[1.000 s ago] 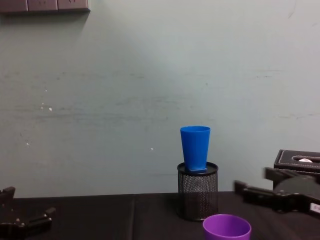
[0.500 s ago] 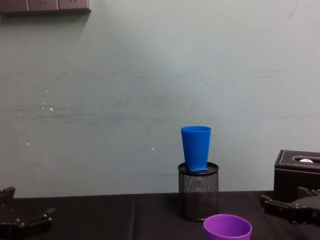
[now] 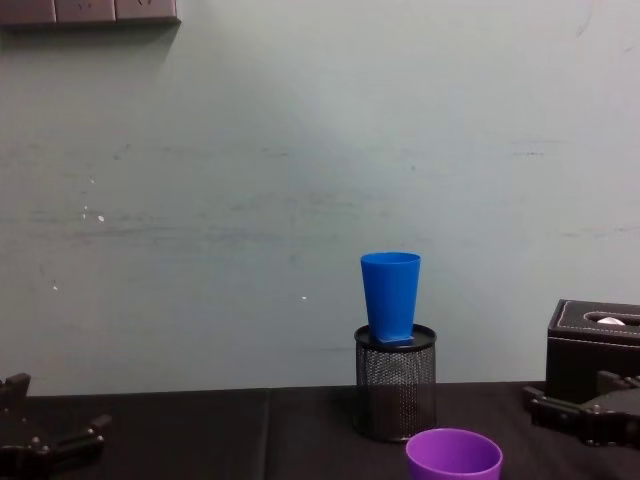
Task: Pick up one cup with a gripper and tap it against the other cup.
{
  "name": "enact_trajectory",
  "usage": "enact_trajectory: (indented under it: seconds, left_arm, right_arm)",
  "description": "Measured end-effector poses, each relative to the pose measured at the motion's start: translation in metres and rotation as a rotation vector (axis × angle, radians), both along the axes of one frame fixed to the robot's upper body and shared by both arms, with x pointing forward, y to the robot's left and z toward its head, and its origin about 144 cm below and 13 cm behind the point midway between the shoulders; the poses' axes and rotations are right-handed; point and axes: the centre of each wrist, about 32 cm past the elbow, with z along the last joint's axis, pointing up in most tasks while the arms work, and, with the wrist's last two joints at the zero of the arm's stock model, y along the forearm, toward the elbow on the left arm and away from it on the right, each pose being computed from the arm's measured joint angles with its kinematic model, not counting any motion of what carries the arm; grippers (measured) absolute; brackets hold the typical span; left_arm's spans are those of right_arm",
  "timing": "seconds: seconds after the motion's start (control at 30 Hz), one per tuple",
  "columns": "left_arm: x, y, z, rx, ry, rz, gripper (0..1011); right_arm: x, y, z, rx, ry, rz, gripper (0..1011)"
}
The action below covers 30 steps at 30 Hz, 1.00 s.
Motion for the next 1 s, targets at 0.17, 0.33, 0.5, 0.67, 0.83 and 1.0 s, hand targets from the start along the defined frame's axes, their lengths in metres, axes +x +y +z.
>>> enact_trajectory:
  seconds: [0.17,0.33,0.5,0.67,0.83,1.0]
  left_arm:
    - [0.0,0.0,0.0,0.0,0.0,0.0,1005]
    - [0.0,0.0,0.0,0.0,0.0,0.0,1004]
    - [0.0,0.0,0.0,0.0,0.0,0.0,1005]
    - [0.0,0.0,0.0,0.0,0.0,0.0,1005]
    - [0.0,0.0,0.0,0.0,0.0,0.0,1005]
    - [0.0,0.0,0.0,0.0,0.0,0.0,1005]
  right_arm:
    - [-0.0002,-0.0001,0.0004,0.0,-0.001,0.0,1003]
    - [-0.0003,-0.0002,0.0006,0.0,-0.001,-0.001,1003]
    - [-0.0004,-0.0003,0.0006,0.0,-0.001,-0.001,1003]
    - [-0.0006,-0.0004,0.0007,0.0,-0.001,-0.001,1003]
    - [-0.0007,-0.0005,0.0007,0.0,-0.001,-0.002,1003]
    - [-0.0007,-0.0005,0.0007,0.0,-0.001,-0.002,1003]
